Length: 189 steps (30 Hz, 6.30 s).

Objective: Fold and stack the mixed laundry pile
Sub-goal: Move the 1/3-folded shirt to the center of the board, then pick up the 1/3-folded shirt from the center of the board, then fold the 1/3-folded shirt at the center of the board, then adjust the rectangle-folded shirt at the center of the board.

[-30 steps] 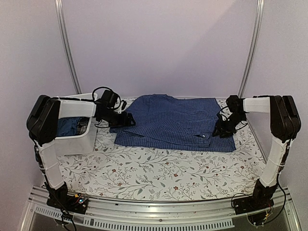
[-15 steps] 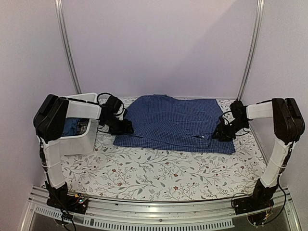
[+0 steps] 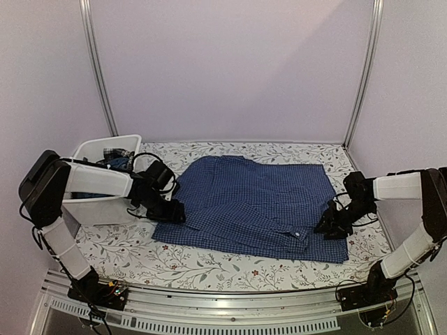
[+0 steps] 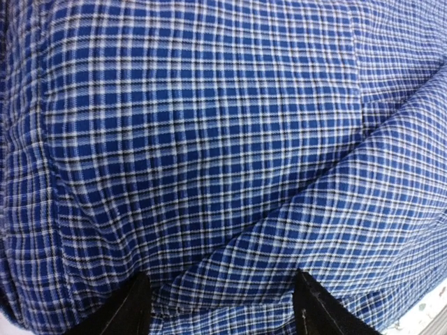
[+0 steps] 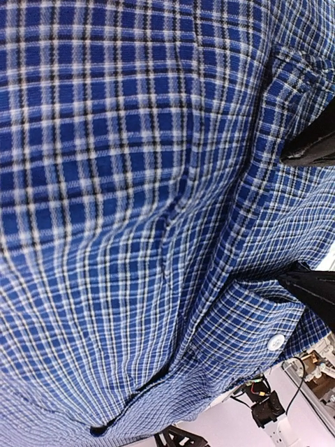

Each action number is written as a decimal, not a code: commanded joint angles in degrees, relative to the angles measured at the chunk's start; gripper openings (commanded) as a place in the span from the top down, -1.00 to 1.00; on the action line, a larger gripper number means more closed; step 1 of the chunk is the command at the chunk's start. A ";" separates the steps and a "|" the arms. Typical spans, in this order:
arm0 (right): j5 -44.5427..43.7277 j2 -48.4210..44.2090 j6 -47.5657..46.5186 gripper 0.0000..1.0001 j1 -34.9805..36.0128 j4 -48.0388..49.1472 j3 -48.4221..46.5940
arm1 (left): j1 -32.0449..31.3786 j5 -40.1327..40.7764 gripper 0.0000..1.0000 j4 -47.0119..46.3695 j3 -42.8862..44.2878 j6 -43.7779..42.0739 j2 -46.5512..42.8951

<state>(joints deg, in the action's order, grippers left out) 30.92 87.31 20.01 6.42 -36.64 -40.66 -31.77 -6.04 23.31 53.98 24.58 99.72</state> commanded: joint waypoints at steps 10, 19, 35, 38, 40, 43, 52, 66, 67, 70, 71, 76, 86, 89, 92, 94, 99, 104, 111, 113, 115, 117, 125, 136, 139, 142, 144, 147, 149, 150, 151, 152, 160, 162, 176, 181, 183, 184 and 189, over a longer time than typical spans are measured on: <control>-4.42 -9.53 3.92 -0.26 0.54 -8.82 -8.44 | -5.89 -0.53 -0.83 15.44 7.64 -0.22 -4.23; -8.34 9.75 -6.63 -0.45 -3.93 0.10 -34.90 | 6.12 -8.19 -0.99 11.59 33.67 -7.04 8.64; -8.34 44.14 -15.86 -0.47 -8.88 1.76 -64.77 | 14.46 -6.08 -0.99 12.91 66.56 -8.83 36.99; -5.80 46.77 -18.09 -0.47 -8.88 1.67 -66.74 | 16.10 -10.07 -0.99 11.95 66.52 -8.02 39.29; -4.68 48.50 -19.26 -0.47 -8.88 1.31 -67.73 | 16.81 -13.10 -0.98 10.98 66.53 -7.45 40.55; -3.41 50.85 -22.87 -0.47 -8.88 -0.11 -69.17 | 16.97 -18.35 -0.92 8.73 66.45 -6.55 42.27; 0.75 53.72 -25.80 -0.29 -9.40 -0.80 -68.59 | 16.31 -31.60 -0.73 2.46 66.78 -2.23 46.79; 5.26 51.25 -27.91 -0.15 -9.40 -2.27 -63.89 | 15.72 -37.38 -0.29 -1.12 66.53 -0.22 47.83; 4.62 51.30 -27.92 -0.09 -9.40 -2.33 -63.97 | 15.72 -37.76 -0.21 -1.42 66.57 -0.02 47.92; 3.30 51.34 -28.25 0.22 -9.40 -2.70 -64.77 | 15.70 -38.08 -0.08 -2.15 66.84 0.25 47.75; 2.89 51.26 -28.27 0.28 -9.40 -2.93 -65.25 | 15.70 -38.08 -0.05 -2.23 66.79 0.23 47.61; -5.88 50.16 -28.90 -0.09 -9.48 -4.46 -66.58 | 15.78 -37.07 -0.05 -1.64 66.73 -0.68 46.71; -10.58 45.40 -32.80 0.29 -9.95 -2.91 -60.53 | 15.80 -33.98 0.04 1.58 66.17 -5.17 45.35; -9.59 45.42 -32.39 0.73 -9.85 -2.84 -61.26 | 15.60 -33.34 0.31 1.65 66.14 -6.40 44.81; -9.43 43.98 -32.10 1.00 -9.84 -2.48 -61.51 | 15.46 -32.79 0.58 1.66 66.36 -7.40 43.90; -8.96 42.70 -31.89 1.00 -9.84 -2.31 -61.20 | 15.43 -32.17 0.73 1.65 66.55 -7.91 43.16; -11.13 35.54 -30.75 1.00 -8.88 -0.22 -55.48 | 14.97 -30.31 0.85 0.40 64.01 -10.09 38.82; -12.32 26.90 -28.42 1.00 -7.91 0.62 -46.44 | 13.05 -25.53 0.94 -1.26 56.39 -16.63 31.50; -16.07 17.39 -25.72 1.00 -6.84 -2.45 -34.31 | 11.92 -21.92 1.00 -6.59 37.09 -22.52 16.99; -17.40 14.77 -24.85 1.00 -6.79 -2.94 -31.01 | 11.83 -21.09 1.00 -8.10 29.58 -24.18 13.32; -18.97 12.64 -24.23 1.00 -6.79 -3.78 -28.30 | 11.66 -20.28 1.00 -9.74 23.85 -24.49 9.95; -21.27 10.08 -23.33 1.00 -6.85 -4.68 -25.96 | 11.58 -18.88 1.00 -11.39 19.02 -25.74 6.90; -25.72 3.92 -18.20 1.00 -6.84 -7.66 -18.71 | 9.44 -14.83 1.00 -11.46 6.81 -27.12 -2.76; -27.05 4.99 -17.98 1.00 -6.80 -13.32 -23.70 | 5.80 -6.21 0.92 -6.02 3.42 -32.05 -6.14; -27.12 7.99 -17.54 0.90 -6.84 -15.79 -26.08 | 4.37 -1.75 0.50 -4.19 2.97 -33.38 -5.01; -25.92 8.51 -16.90 0.34 -6.82 -18.48 -28.69 | 5.22 0.70 0.06 -3.12 3.44 -31.85 -5.73; -23.48 7.75 -16.81 0.01 -6.84 -20.04 -30.30 | 6.08 -1.06 -0.15 -3.80 3.31 -30.41 -7.34; -18.31 6.09 -17.79 -0.33 -6.84 -21.63 -32.16 | 7.58 -2.26 -0.25 -5.90 3.12 -28.37 -9.03; -16.15 5.27 -18.66 -0.40 -6.84 -21.56 -33.26 | 9.46 -3.79 -0.27 -6.36 3.97 -26.05 -8.79; -15.89 4.68 -18.82 -0.44 -6.80 -20.84 -33.35 | 10.48 -4.62 -0.27 -6.30 4.66 -24.89 -8.20; -16.15 4.46 -18.58 -0.46 -6.80 -19.73 -33.27 | 11.39 -5.81 -0.28 -5.83 5.80 -22.78 -7.43; -16.18 4.38 -18.33 -0.46 -6.84 -18.68 -33.11 | 12.34 -7.49 -0.27 -5.24 7.39 -21.32 -6.43; -9.69 12.64 -17.23 -0.27 -6.81 -13.33 -31.91 | 13.24 -16.11 -0.04 -0.21 13.92 -9.45 2.32; -9.89 13.42 -16.95 -0.27 -6.85 -12.84 -31.20 | 13.28 -17.89 -0.01 -0.47 13.44 -6.81 3.13; -13.60 15.26 -17.94 -0.27 -6.79 -12.91 -27.15 | 12.89 -20.26 0.01 0.39 12.86 -0.73 9.69; -14.90 15.26 -17.64 -0.21 -6.82 -12.87 -26.52 | 12.82 -20.94 0.13 0.27 14.39 -0.66 11.79; -14.96 14.97 -17.68 -0.19 -6.85 -12.88 -26.49 | 12.71 -21.15 0.18 0.43 15.08 -0.76 12.43; -14.93 14.85 -17.79 -0.18 -6.84 -12.89 -26.48 | 12.70 -21.21 0.21 0.71 15.44 -0.89 12.74; -14.73 14.51 -17.99 -0.08 -6.81 -12.73 -26.28 | 12.74 -21.32 0.40 1.15 16.65 -1.11 13.65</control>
<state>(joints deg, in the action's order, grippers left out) 16.71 102.24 2.22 -0.38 -49.89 -67.51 -18.81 -26.20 23.75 69.58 23.81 111.18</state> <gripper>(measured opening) 0.550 0.337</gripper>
